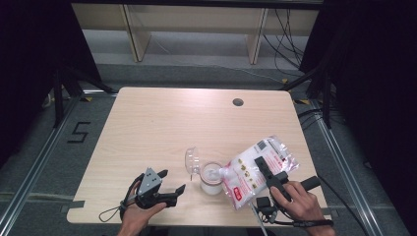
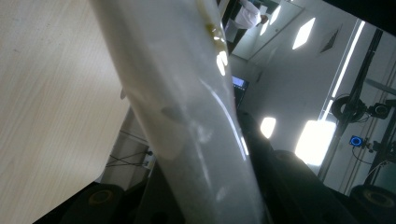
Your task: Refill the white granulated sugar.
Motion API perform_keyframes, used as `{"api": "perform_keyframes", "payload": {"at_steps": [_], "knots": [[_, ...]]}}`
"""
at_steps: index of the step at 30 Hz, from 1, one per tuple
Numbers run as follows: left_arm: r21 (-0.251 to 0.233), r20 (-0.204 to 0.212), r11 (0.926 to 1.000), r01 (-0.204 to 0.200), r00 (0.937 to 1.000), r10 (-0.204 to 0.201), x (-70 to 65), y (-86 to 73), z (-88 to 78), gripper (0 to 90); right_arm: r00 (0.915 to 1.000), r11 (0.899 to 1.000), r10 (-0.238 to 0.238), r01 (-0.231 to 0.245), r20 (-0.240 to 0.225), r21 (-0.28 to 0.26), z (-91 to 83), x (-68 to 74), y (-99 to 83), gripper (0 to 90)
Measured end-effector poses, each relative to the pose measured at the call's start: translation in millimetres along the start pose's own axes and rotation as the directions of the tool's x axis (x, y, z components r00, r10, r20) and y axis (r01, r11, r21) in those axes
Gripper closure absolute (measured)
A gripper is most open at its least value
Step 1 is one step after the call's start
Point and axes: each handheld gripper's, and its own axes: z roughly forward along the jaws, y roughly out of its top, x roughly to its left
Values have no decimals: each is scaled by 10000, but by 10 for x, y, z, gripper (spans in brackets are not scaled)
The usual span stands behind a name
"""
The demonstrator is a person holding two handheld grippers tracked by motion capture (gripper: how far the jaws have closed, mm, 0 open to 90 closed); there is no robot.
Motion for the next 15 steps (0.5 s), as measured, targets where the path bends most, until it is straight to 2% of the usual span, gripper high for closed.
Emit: {"api": "perform_keyframes", "payload": {"at_steps": [5, 6, 10, 15], "knots": [[72, 54, 9999, -148, 9999, 147, 3, 1, -1, 190, 10000, 10000, 30, -30, 32, 1, -4, -6, -2, 768], [10, 28, 9999, 125, 9999, -126, -9, -7, 10, 190, 10000, 10000, 15, -15, 26, 0, -3, -7, 0, 768], [-13, 40, 9999, 142, 9999, -142, -5, -8, 11, 190, 9999, 10000, -18, 18, -117, 13, -2, -1, 4, 769], [-13, 35, 9999, 135, 9999, -135, -5, -8, 10, 189, 10000, 10000, 38, -38, 40, 10, -5, -8, -1, 770]]}}
